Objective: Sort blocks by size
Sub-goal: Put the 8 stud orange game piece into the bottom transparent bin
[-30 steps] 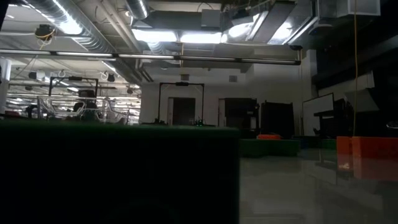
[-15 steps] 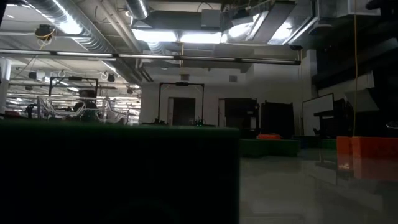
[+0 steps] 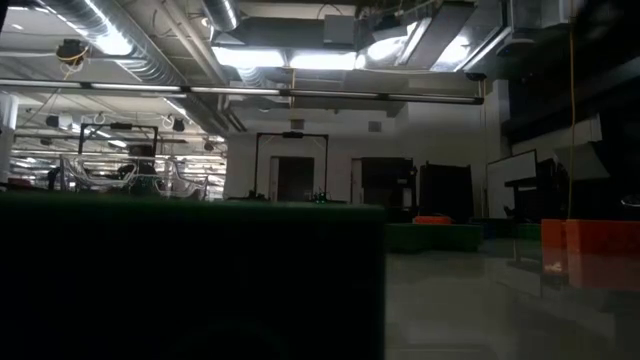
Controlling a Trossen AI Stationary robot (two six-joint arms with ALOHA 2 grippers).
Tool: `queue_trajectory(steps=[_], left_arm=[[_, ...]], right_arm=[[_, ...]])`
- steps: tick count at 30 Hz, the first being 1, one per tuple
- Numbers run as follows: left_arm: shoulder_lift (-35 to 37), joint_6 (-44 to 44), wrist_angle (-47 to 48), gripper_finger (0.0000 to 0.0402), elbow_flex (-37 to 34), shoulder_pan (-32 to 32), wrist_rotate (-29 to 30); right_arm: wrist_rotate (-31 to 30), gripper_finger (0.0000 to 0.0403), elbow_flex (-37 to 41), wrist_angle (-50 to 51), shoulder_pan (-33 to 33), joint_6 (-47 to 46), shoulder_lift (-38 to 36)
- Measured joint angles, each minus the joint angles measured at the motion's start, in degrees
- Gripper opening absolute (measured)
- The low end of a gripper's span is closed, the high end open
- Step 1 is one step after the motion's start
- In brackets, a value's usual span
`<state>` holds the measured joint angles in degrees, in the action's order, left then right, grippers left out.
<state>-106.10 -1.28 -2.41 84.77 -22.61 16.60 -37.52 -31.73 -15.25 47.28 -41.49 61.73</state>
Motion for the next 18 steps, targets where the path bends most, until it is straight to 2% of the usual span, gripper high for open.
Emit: queue_trajectory(steps=[5, 8, 10, 12, 16, 18], left_arm=[[0.00, 1.27, 0.44, 0.0140, 0.00, -1.60, 0.02], [0.00, 2.71, 0.41, 0.0140, 0.00, -2.88, 0.04], [0.00, 3.69, 0.10, 0.0140, 0.00, -3.71, 0.07], [0.00, 5.02, -0.56, 0.0140, 0.00, -4.32, 0.09], [0.00, 8.90, -3.56, 0.0140, 0.02, -4.79, 0.16], [0.00, 11.08, -4.80, 0.0140, 0.05, -4.63, 0.26]], right_arm=[[19.48, 0.0172, 0.02, -5.35, -12.76, 11.43, 0.00], [34.74, 0.0172, 0.00, -13.76, -16.80, 19.89, 0.00], [42.58, 0.0172, -0.02, -15.86, -18.42, 23.60, 0.00], [45.57, 0.0172, -0.02, -15.65, -19.36, 25.04, 0.02], [45.92, 0.0172, 0.00, -14.30, -20.45, 25.03, 2.02], [47.94, 0.0172, 0.02, -15.39, -20.41, 25.00, 3.50]])
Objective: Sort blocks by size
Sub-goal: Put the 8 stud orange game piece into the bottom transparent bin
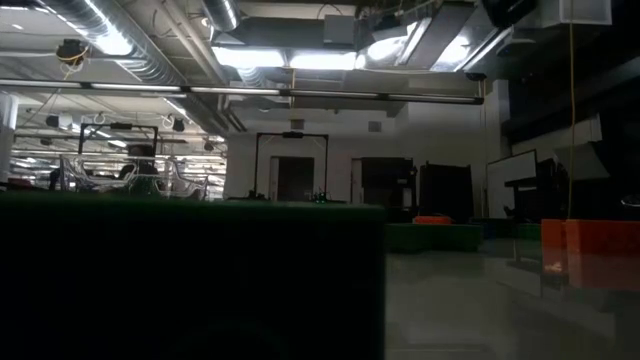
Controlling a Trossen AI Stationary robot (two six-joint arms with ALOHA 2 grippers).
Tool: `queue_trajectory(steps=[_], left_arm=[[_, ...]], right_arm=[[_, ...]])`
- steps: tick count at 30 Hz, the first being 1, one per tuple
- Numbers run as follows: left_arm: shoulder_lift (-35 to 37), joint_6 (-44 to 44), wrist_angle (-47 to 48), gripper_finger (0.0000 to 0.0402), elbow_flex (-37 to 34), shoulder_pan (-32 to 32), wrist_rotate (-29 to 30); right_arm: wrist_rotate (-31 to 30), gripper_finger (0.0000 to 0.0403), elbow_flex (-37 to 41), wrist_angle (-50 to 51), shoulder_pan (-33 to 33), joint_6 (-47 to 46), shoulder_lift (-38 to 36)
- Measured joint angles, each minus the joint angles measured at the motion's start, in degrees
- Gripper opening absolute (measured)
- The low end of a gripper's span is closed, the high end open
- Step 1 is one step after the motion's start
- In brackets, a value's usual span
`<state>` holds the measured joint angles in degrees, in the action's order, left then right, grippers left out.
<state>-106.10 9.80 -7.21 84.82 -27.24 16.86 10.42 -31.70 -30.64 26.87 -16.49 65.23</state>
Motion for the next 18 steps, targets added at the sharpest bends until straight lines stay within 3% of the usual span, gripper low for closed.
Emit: queue_trajectory(steps=[8, 18], left_arm=[[0.00, 1.21, -0.96, 0.0140, 0.01, 1.04, -0.04], [0.00, 2.30, -2.82, 0.0140, 0.01, 1.02, -1.34]], right_arm=[[8.48, 0.0172, -0.08, -10.19, 0.04, 0.18, 4.13], [4.84, 0.0172, -0.07, -10.28, -0.37, 0.00, 4.86]])
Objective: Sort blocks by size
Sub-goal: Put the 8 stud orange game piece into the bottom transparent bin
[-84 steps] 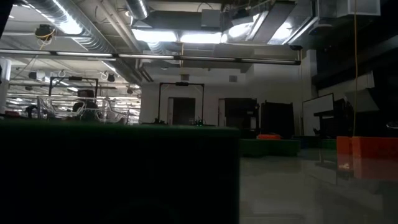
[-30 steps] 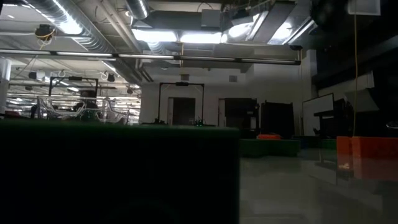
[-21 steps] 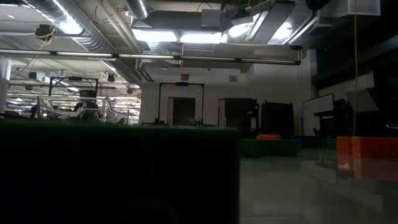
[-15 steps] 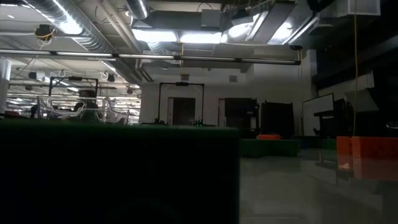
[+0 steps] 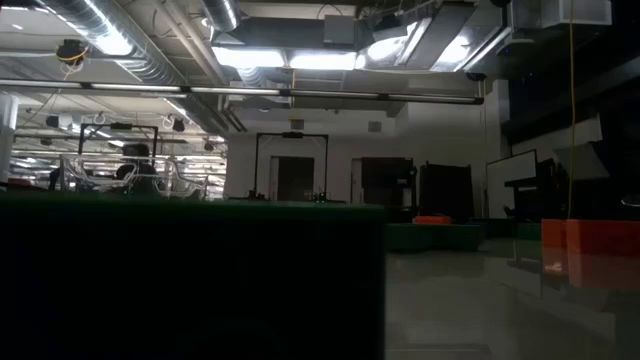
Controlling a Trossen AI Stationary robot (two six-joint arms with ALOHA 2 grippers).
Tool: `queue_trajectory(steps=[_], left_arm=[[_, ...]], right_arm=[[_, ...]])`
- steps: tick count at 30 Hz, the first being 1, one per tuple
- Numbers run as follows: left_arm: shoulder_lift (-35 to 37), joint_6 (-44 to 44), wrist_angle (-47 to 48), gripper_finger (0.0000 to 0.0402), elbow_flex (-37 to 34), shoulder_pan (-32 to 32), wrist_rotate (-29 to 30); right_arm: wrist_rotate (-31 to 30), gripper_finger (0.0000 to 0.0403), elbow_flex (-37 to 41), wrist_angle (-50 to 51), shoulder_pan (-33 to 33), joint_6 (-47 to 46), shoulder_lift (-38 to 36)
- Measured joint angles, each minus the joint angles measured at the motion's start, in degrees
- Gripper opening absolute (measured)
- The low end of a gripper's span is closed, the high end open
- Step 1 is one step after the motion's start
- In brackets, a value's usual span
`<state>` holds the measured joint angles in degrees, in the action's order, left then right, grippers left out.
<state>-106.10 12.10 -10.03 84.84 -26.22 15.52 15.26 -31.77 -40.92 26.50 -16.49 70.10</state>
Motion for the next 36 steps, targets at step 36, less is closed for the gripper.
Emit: queue_trajectory(steps=[36], left_arm=[[0.00, 2.12, -1.24, 0.0143, 0.00, 0.39, -3.82]], right_arm=[[2.38, 0.0128, -7.56, -2.81, 0.04, -4.99, 9.04]])
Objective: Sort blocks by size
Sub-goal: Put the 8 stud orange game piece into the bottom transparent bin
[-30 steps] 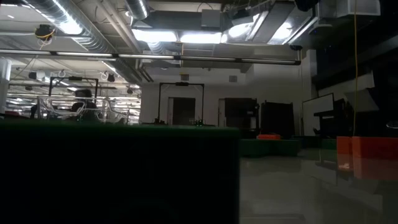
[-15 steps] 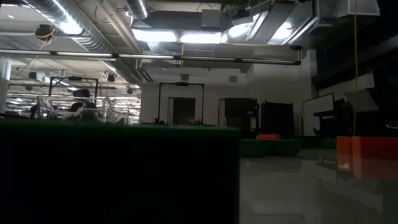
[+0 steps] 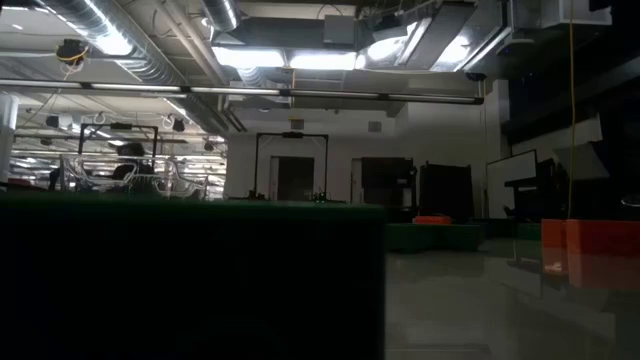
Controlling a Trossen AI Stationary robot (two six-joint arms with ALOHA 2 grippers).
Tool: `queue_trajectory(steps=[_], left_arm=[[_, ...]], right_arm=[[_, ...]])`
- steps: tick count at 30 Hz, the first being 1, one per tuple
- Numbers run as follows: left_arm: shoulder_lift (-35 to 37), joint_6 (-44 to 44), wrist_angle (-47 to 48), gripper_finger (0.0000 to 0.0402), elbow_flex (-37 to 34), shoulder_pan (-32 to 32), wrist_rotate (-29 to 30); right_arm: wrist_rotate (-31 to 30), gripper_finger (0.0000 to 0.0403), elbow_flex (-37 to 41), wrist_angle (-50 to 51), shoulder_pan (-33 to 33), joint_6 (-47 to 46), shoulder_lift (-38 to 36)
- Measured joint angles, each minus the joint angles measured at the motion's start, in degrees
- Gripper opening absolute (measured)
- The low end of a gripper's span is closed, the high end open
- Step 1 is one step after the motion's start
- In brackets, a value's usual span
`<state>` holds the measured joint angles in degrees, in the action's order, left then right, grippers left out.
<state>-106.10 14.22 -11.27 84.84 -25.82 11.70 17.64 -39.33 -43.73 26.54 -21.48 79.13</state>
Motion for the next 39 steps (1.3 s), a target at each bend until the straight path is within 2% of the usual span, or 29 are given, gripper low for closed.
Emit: queue_trajectory(steps=[3, 9, 13, 17, 20, 23, 31, 34, 39], left_arm=[[0.00, 0.02, 1.09, 0.0150, 0.02, 0.00, 0.09], [0.02, -0.76, 2.93, 0.0181, 0.02, 0.00, 0.61], [0.55, -0.74, 4.52, 0.0212, 0.02, -0.04, 3.42], [4.03, -1.28, 14.18, 0.0231, 0.00, -0.04, 3.93], [7.42, -7.11, 24.16, 0.0234, 0.00, -0.07, 4.07], [9.60, -15.51, 33.56, 0.0235, 0.00, -0.08, 4.01], [9.36, -35.45, 54.54, 0.0235, 0.00, -0.38, 4.05], [8.36, -38.78, 58.67, 0.0235, -0.04, -0.44, 3.97], [6.85, -39.30, 58.54, 0.0235, -0.04, -0.33, 4.11]], right_arm=[[0.01, 0.0097, 0.00, 0.08, 0.03, -2.03, 0.02], [0.01, 0.0097, 0.00, 0.73, 0.07, -4.01, -0.02], [-0.05, 0.0097, -0.02, 1.60, 0.05, -7.14, -0.27], [-0.06, 0.0099, -0.02, 6.15, 0.07, -9.20, -2.50], [-0.36, 0.0099, -0.02, 13.84, 0.07, -10.89, -6.34], [-2.34, 0.0099, -0.04, 25.65, 0.11, -13.40, -11.14], [-5.73, 0.0099, -0.02, 59.83, 2.36, -31.36, -22.85], [-5.59, 0.0099, -0.06, 65.68, 5.61, -37.03, -25.32], [-8.54, 0.0099, -0.04, 72.67, 13.22, -43.73, -26.58]])
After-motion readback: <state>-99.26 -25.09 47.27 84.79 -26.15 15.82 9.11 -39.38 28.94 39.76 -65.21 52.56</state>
